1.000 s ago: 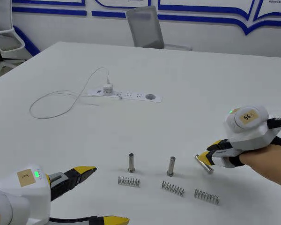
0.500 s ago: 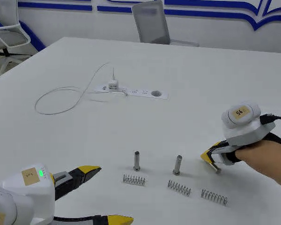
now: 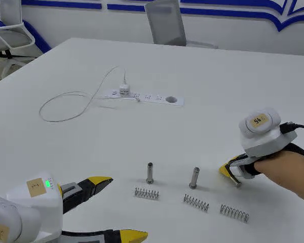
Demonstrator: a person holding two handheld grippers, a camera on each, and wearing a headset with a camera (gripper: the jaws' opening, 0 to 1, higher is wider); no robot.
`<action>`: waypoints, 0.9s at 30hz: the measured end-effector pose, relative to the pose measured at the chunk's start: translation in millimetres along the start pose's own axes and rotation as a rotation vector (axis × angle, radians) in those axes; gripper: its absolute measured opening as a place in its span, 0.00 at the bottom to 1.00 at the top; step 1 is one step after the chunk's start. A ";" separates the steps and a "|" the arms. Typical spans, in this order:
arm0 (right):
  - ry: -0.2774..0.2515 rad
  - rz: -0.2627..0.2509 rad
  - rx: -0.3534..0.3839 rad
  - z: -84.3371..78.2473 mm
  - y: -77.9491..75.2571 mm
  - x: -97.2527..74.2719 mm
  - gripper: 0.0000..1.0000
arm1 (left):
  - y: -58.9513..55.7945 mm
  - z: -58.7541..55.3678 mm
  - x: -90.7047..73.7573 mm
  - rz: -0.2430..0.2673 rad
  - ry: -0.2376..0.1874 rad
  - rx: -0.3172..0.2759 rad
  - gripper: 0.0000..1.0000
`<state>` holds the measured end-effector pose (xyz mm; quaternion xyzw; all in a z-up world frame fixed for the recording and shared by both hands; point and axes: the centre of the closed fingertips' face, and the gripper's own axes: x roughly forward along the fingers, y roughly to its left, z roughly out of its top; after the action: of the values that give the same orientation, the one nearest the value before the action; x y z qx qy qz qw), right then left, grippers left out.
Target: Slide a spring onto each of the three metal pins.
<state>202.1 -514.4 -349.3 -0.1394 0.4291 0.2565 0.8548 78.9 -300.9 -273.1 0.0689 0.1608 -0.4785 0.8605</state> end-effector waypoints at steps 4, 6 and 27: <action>-0.001 0.007 0.017 -0.6 0.5 -0.1 0.11 | 0.8 -0.4 -1.0 0.003 -0.002 -0.004 0.76; -0.002 0.009 0.022 -0.8 0.6 0.1 0.11 | 1.1 -0.6 -1.2 0.003 -0.001 -0.004 0.76; -0.083 -0.015 0.068 4.0 3.8 -31.6 0.09 | -1.9 7.3 -0.4 -0.002 -0.016 0.014 0.74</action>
<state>186.8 -519.5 -321.6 -0.1029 0.4008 0.2408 0.8779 78.6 -303.6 -266.0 0.0709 0.1506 -0.4812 0.8607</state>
